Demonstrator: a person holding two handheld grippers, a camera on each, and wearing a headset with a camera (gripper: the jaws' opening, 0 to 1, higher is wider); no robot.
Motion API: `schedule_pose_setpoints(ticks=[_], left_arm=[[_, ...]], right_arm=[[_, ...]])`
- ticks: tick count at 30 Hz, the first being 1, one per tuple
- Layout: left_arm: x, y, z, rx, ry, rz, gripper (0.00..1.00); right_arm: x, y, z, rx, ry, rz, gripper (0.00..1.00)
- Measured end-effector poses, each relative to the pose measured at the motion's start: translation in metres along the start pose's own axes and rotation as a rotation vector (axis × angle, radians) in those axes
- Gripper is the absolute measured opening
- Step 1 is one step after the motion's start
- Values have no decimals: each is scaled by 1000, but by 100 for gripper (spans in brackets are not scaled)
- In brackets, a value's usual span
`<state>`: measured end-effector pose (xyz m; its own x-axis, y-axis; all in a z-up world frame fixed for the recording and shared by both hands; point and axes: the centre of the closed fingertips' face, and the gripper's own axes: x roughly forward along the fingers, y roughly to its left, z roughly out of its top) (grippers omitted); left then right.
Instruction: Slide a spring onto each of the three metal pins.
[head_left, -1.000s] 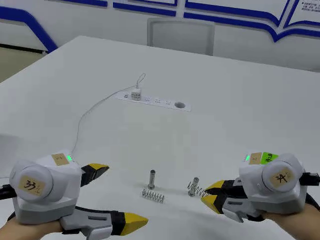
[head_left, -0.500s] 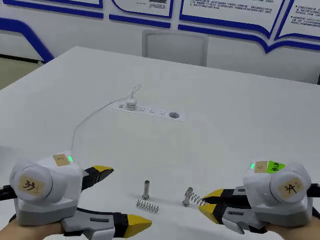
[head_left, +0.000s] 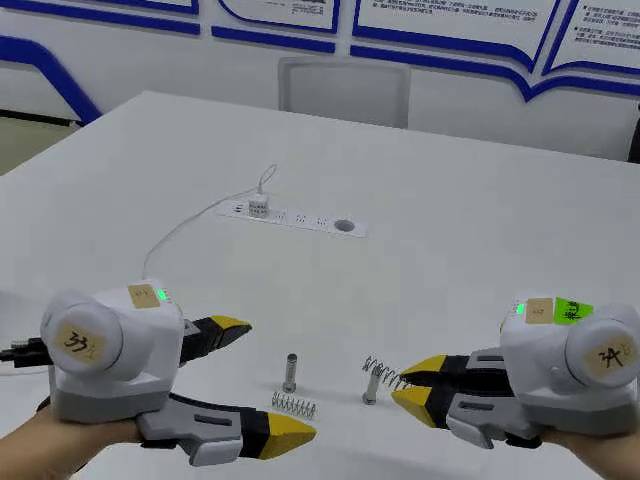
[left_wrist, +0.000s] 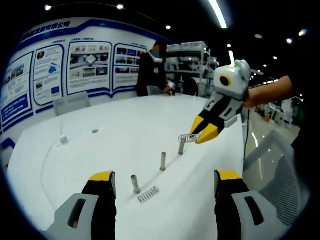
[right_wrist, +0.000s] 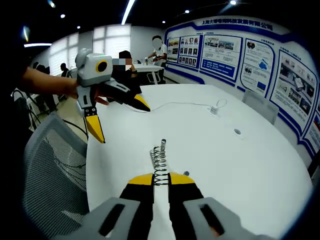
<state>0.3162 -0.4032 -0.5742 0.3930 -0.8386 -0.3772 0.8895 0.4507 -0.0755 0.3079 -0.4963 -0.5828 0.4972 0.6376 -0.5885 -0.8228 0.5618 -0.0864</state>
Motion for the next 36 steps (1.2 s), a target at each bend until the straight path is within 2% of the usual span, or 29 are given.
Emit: schedule_pose_setpoints(ticks=[6, 13, 19, 23, 28, 31, 36], left_arm=[[8, -12, 4, 40, 13, -51, 76], [19, -26, 3, 59, 31, -97, 73], [26, -43, 2, 61, 36, -153, 70], [27, -53, -3, 114, 68, -183, 66], [28, -56, -5, 135, 76, -209, 58], [28, -56, -2, 131, 63, -214, 53], [27, -55, 5, 126, 36, -211, 51]], right_arm=[[-4, 5, -1, -28, -2, 5, 11], [-8, 18, 2, -147, 7, 40, 11], [-7, 25, 4, -182, 15, 60, 11], [-3, 31, 7, -207, 10, 71, 11], [0, 36, 9, -245, 16, 85, 11], [1, 38, 10, -262, 21, 94, 11], [2, 44, 10, -305, 33, 114, 11]])
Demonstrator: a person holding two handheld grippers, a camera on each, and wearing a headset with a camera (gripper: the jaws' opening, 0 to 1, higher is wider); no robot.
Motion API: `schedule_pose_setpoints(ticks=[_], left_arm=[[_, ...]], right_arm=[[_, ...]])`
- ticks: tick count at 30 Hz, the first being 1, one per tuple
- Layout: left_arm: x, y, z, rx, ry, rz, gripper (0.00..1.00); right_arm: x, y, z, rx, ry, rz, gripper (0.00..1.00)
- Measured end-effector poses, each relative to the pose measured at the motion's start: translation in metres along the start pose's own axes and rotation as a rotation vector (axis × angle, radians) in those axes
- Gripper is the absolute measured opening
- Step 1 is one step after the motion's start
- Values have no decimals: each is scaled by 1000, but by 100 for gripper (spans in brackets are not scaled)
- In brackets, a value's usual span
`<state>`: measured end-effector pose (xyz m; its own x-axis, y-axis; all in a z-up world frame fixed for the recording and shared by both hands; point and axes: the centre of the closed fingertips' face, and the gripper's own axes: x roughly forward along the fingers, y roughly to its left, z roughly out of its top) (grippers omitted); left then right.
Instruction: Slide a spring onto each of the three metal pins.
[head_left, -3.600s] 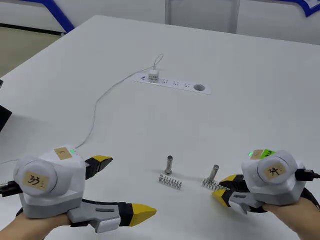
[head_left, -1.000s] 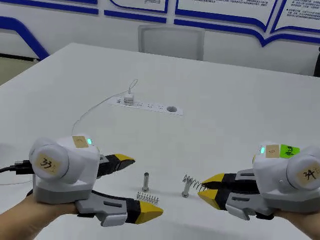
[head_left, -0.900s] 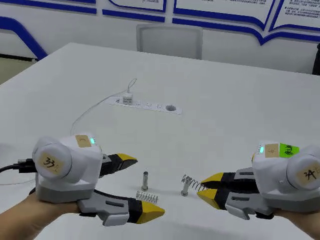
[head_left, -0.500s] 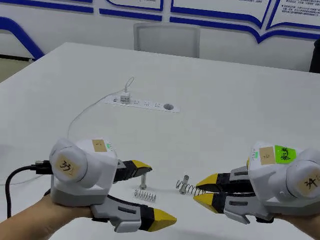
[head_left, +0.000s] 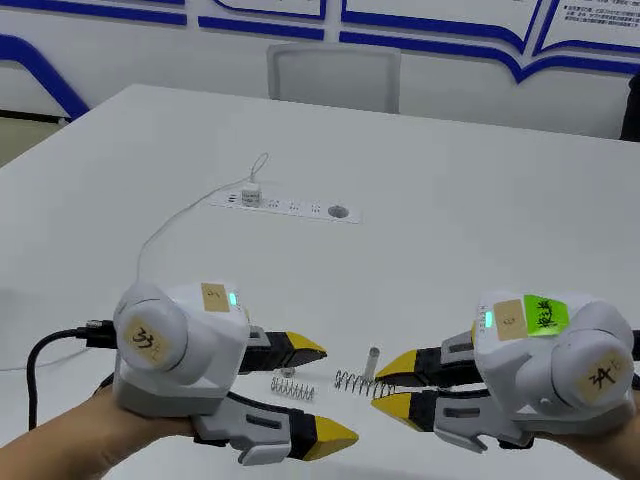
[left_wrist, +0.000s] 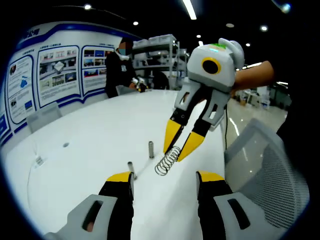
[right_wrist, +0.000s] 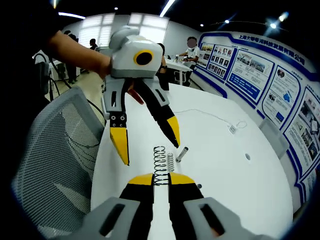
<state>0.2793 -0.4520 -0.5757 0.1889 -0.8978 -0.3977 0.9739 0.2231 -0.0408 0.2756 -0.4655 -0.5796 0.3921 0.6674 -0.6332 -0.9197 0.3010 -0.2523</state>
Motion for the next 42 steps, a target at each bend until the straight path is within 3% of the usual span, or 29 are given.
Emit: schedule_pose_setpoints(ticks=[19, 22, 29, 39, 42], left_arm=[[1, -12, -1, 8, -12, -61, 22], [1, -16, 1, 32, -29, -78, 15], [2, -15, -3, 38, -9, -79, 15], [3, -14, -5, 147, 8, -57, 12], [3, -13, -8, 155, 37, -53, 12]], right_arm=[[6, 14, 1, -133, 42, 49, 11], [6, 15, 0, -144, 47, 54, 11], [6, 16, 1, -152, 50, 59, 11], [6, 14, 3, -188, 55, 57, 11], [6, 15, 3, -199, 58, 61, 11]])
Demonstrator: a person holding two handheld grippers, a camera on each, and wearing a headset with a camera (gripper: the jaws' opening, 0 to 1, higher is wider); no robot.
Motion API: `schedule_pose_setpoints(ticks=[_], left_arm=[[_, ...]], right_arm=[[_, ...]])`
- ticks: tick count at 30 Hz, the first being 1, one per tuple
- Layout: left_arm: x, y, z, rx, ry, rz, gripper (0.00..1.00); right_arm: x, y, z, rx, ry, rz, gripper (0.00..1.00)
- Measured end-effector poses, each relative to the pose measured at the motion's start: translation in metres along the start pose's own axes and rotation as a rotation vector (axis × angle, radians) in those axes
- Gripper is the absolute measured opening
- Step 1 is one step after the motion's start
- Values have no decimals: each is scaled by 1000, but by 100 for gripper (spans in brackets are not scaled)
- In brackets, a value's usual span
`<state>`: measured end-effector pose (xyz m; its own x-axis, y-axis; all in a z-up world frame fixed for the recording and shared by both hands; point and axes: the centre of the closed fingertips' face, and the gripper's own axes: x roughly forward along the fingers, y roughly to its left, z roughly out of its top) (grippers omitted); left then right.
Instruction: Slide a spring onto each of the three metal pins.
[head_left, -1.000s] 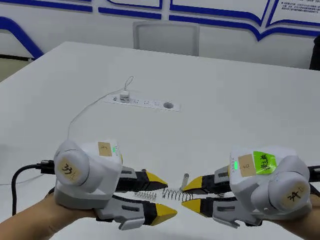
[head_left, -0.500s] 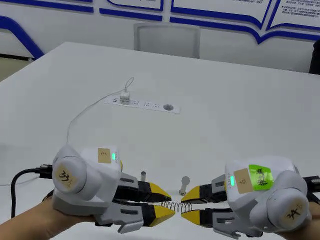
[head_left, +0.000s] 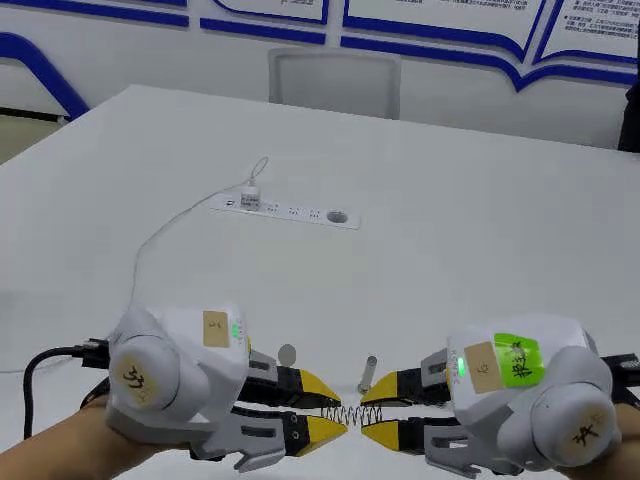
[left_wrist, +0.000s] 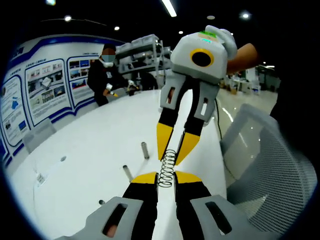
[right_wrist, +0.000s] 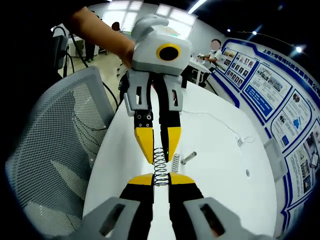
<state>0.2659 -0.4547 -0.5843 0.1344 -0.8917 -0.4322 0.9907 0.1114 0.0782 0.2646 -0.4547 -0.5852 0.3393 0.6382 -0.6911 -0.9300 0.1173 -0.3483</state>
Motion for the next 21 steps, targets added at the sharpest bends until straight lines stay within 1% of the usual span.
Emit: schedule_pose_setpoints(ticks=[2, 4, 11, 13, 18, 21], left_arm=[[1, 0, -1, 25, 15, 0, 11], [1, -1, -2, 31, 21, -3, 11], [1, -1, 0, 56, 16, 1, 10], [1, -1, 0, 66, 17, -1, 10], [1, -3, -2, 77, 25, -9, 10], [1, -4, -3, 81, 25, -11, 10]], right_arm=[[1, 1, 1, -3, 0, 2, 11], [1, 1, 0, -11, 6, 4, 11], [0, 1, 0, -32, 11, 4, 11], [1, 0, -3, -28, 19, -3, 11], [1, 2, -3, -14, 11, 2, 12], [1, 0, -4, 20, 5, -1, 13]])
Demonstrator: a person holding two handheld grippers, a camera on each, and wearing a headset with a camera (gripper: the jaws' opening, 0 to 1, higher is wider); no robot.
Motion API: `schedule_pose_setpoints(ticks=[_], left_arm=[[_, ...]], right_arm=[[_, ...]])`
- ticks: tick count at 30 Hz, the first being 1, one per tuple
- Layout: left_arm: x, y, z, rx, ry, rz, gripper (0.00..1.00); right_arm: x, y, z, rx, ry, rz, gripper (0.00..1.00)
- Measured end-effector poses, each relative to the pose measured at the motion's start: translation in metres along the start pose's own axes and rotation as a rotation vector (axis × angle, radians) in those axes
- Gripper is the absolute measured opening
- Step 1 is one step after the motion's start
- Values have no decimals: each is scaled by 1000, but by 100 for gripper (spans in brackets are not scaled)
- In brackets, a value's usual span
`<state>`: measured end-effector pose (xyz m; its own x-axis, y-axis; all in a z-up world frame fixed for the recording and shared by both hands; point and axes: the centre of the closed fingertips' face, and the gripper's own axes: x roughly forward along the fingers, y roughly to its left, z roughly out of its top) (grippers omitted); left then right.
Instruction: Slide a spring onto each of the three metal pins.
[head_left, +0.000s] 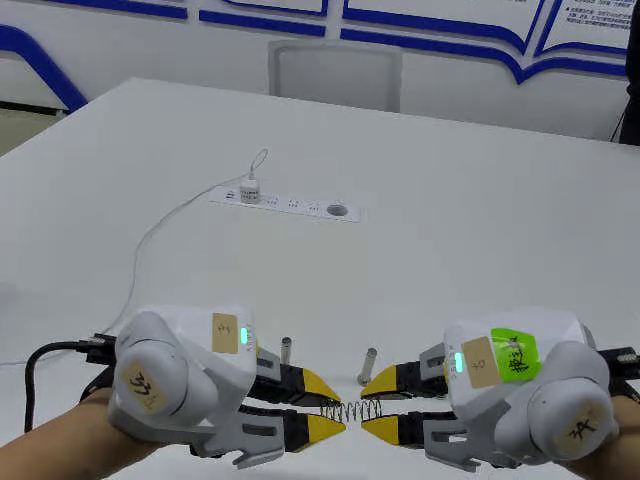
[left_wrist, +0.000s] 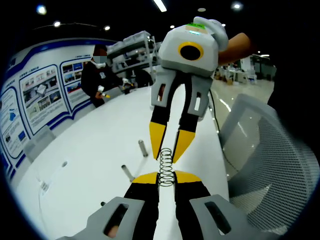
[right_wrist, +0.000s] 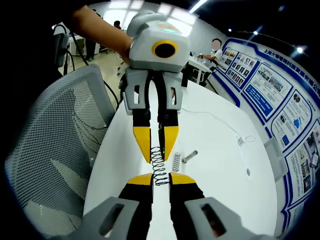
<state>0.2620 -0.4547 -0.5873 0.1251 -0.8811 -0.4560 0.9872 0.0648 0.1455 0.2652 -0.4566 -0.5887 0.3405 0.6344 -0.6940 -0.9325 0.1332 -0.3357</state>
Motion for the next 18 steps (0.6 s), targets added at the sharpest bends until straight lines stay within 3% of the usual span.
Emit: schedule_pose_setpoints(ticks=[10, 18], left_arm=[[-3, 1, 5, 2, -28, 3, 9], [-4, -3, 3, 2, -25, -9, 9]], right_arm=[[1, -3, -3, 160, -48, 22, 13], [-5, 0, 6, 213, -101, 52, 12]])
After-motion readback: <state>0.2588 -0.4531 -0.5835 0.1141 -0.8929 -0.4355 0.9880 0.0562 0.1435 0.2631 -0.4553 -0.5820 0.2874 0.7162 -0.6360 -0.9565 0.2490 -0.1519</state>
